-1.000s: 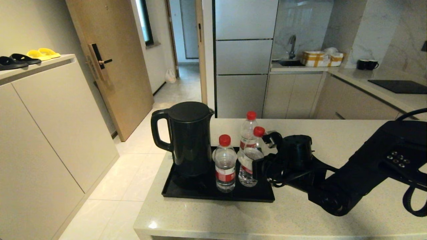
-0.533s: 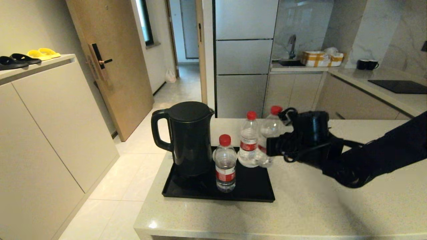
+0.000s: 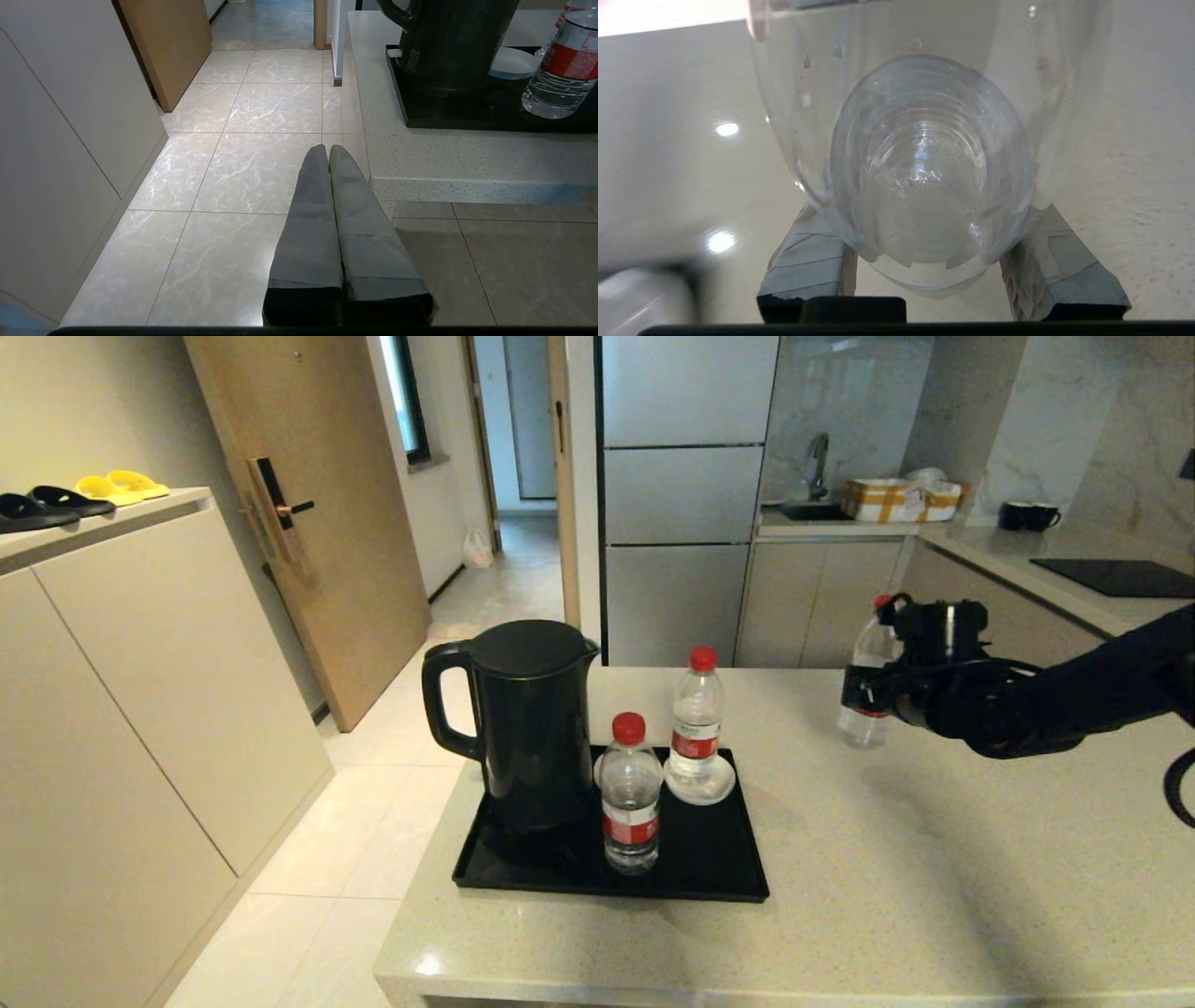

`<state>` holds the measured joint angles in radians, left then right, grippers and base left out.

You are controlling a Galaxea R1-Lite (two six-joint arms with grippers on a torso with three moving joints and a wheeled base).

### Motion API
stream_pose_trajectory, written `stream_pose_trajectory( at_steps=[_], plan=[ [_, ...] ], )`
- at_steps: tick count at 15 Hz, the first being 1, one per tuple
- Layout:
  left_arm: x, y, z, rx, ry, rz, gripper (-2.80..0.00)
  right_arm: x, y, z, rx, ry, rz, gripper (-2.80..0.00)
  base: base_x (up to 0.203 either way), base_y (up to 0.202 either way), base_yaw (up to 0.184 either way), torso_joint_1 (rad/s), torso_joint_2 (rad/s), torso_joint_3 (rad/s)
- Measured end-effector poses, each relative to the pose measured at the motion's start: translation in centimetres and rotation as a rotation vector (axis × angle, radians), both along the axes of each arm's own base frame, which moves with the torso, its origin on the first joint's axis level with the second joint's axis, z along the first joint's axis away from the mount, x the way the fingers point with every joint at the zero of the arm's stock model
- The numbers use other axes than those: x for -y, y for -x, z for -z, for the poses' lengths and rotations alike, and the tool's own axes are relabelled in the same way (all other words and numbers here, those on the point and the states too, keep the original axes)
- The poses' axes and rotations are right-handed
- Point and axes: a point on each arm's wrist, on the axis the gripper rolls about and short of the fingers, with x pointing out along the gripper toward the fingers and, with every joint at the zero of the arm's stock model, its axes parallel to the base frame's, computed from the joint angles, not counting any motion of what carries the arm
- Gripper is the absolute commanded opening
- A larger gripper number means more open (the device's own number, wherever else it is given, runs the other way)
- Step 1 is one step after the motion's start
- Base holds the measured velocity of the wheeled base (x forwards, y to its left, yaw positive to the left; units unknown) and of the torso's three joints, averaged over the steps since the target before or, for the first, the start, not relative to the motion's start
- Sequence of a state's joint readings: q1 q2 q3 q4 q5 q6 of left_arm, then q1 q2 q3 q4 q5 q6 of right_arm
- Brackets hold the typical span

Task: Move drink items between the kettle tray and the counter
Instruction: Place it on the right

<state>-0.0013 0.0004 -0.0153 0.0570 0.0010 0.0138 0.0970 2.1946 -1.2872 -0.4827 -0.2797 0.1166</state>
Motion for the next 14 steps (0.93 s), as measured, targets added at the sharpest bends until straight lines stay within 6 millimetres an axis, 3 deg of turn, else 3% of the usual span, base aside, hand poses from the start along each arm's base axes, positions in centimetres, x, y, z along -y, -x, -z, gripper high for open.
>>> stream_pose_trajectory(
  at_steps=[3, 4, 7, 14],
  plan=[
    [0.0, 0.0, 0.0, 0.000, 0.000, 0.000, -2.80, 0.9, -2.3, 2.9, 0.066, 0.003, 0.026, -2.80, 0.000, 0.000, 0.000, 0.000, 0.00, 0.000],
    [0.0, 0.0, 0.0, 0.000, 0.000, 0.000, -2.80, 1.1, -2.6, 3.8, 0.077, 0.004, 0.030, 0.00, 0.000, 0.000, 0.000, 0.000, 0.00, 0.000],
    [0.0, 0.0, 0.0, 0.000, 0.000, 0.000, -2.80, 1.3, -2.7, 5.3, 0.044, 0.006, 0.031, 0.00, 0.000, 0.000, 0.000, 0.000, 0.00, 0.000],
    [0.0, 0.0, 0.0, 0.000, 0.000, 0.000, -2.80, 1.2, -2.3, 5.3, 0.022, -0.006, 0.000, 0.00, 0.000, 0.000, 0.000, 0.000, 0.00, 0.000]
  ],
)
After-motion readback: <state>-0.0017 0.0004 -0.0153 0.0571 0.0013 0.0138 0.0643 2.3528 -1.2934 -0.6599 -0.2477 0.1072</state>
